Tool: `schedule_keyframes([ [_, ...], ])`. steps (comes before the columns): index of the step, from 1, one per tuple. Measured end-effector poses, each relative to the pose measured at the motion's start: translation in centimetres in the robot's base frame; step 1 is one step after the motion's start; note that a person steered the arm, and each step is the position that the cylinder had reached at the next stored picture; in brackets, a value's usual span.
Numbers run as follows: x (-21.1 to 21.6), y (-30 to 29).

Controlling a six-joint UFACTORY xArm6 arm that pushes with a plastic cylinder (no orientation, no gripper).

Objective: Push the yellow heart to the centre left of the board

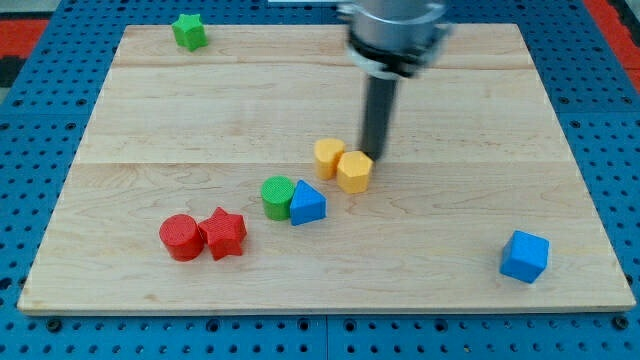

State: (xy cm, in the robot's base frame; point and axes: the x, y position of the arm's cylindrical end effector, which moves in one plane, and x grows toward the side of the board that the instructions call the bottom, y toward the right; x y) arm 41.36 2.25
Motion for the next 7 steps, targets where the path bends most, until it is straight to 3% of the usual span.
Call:
schedule_keyframes([
  [1,-1.2,-3.0],
  [3,3.9,7.6],
  [4,5.3,6.4],
  [6,-3.0,-11.9],
  [7,-4.0,-17.3],
])
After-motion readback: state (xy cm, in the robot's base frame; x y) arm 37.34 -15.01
